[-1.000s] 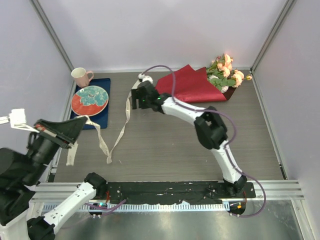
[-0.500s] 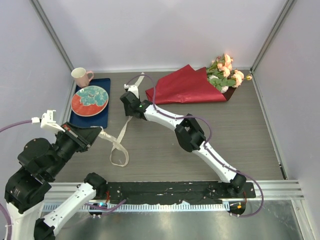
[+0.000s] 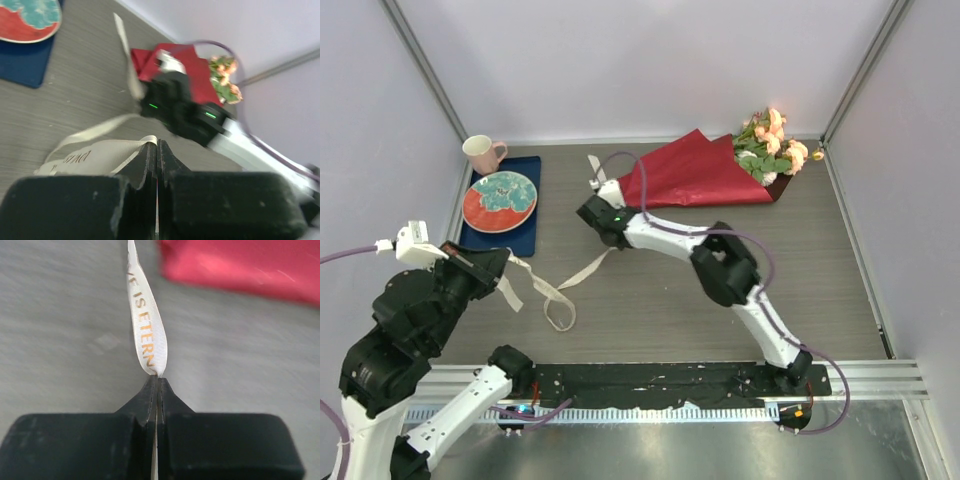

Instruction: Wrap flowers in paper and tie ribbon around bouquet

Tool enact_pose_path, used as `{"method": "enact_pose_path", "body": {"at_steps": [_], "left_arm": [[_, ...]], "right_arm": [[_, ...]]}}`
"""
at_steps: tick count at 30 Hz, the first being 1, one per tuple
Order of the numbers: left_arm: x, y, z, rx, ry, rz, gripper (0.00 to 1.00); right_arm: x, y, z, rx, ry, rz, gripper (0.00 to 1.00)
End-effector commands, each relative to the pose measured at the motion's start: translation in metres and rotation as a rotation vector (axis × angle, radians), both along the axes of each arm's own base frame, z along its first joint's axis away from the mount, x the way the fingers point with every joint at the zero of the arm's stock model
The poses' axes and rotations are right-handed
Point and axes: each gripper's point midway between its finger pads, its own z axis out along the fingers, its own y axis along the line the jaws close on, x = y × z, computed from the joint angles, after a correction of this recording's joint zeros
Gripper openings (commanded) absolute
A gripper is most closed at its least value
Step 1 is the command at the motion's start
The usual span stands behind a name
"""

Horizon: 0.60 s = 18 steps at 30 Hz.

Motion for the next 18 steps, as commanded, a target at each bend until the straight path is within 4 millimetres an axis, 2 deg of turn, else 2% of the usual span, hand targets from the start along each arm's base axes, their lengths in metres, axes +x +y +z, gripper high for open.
{"method": "enact_pose_path", "body": {"at_steps": [1,2,4,5,6,8,9,10,13,15,16,18], "left_arm": [[0.025,0.03,-0.013,0.031,0.01,0.234,0.0],[0.029,0.034,-0.006,0.013,-0.021,0.268,0.0],[0.035,0.052,0.003,0.035,-0.057,0.381,0.0],[0.037,0.06,0.006,0.061,-0.062,0.427,0.0],[0.038,0.066,0.008,0.078,-0.06,0.465,0.0],[0.044,0.079,0.013,0.137,-0.062,0.55,0.0],[0.046,0.08,0.012,0.155,-0.06,0.568,0.0],[0.049,0.082,0.008,0.174,-0.052,0.585,0.0],[0.061,0.077,-0.009,0.217,-0.018,0.597,0.0],[0.07,0.074,-0.022,0.269,0.01,0.607,0.0],[0.075,0.072,-0.037,0.314,0.04,0.609,0.0],[0.084,0.073,-0.061,0.401,0.113,0.62,0.0]], "right_arm": [[-0.025,-0.102,0.135,0.096,-0.2,-0.215,0.0],[-0.045,-0.141,0.157,0.178,-0.219,-0.285,0.0],[-0.05,-0.214,0.168,0.256,-0.233,-0.446,0.0],[-0.067,-0.252,0.142,0.251,-0.197,-0.526,0.0],[-0.076,-0.311,0.176,0.343,-0.282,-0.651,0.0],[-0.097,-0.363,0.179,0.378,-0.33,-0.761,0.0],[-0.121,-0.395,0.188,0.39,-0.394,-0.811,0.0],[-0.131,-0.428,0.191,0.367,-0.434,-0.895,0.0],[-0.166,-0.481,0.195,0.263,-0.492,-1.03,0.0],[-0.169,-0.493,0.185,0.207,-0.447,-1.042,0.0],[-0.166,-0.5,0.17,0.174,-0.391,-1.068,0.0],[-0.159,-0.503,0.151,0.184,-0.314,-1.072,0.0]]}}
